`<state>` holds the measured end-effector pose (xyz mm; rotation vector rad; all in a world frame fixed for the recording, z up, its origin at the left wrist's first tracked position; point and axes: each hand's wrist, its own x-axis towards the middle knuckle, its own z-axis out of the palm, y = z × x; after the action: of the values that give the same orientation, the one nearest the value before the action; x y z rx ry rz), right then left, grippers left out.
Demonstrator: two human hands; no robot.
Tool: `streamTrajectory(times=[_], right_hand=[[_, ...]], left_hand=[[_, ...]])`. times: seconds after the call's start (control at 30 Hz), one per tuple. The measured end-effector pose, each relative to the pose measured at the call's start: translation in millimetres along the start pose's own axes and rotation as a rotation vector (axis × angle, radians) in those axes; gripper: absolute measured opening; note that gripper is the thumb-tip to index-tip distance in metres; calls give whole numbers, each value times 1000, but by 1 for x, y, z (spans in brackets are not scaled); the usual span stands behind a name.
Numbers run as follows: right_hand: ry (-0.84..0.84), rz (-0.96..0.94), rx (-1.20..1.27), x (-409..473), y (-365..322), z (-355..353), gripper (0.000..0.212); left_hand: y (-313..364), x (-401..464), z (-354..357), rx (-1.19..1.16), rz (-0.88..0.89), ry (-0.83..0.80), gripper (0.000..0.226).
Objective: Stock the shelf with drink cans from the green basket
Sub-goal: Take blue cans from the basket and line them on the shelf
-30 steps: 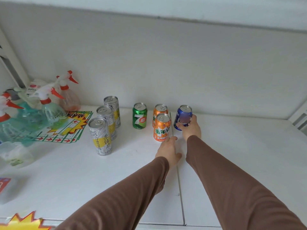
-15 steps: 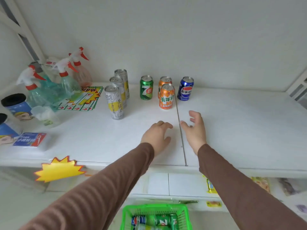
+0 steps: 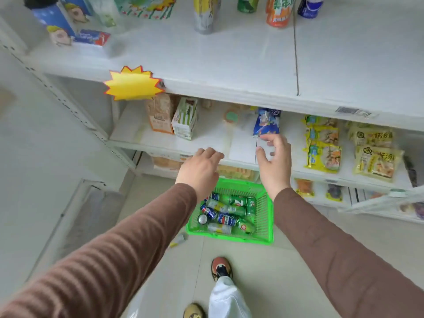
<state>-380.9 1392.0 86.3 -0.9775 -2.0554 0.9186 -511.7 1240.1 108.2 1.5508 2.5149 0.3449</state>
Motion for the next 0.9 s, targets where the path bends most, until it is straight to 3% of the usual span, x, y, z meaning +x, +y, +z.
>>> streamTrajectory(times=[0.43,0.7,0.9], right_hand=[[-378,406,-148,-122,213,112,24],[-849,462,-236,-180,318,242,47],[-1135,359,-417,-206,384,332,64]], left_hand=[[-58,-49,247,46,-249,-394,54],[-106,-52,379,54,-310,-465,57],[-137,-50,460,37,-298,-473,54]])
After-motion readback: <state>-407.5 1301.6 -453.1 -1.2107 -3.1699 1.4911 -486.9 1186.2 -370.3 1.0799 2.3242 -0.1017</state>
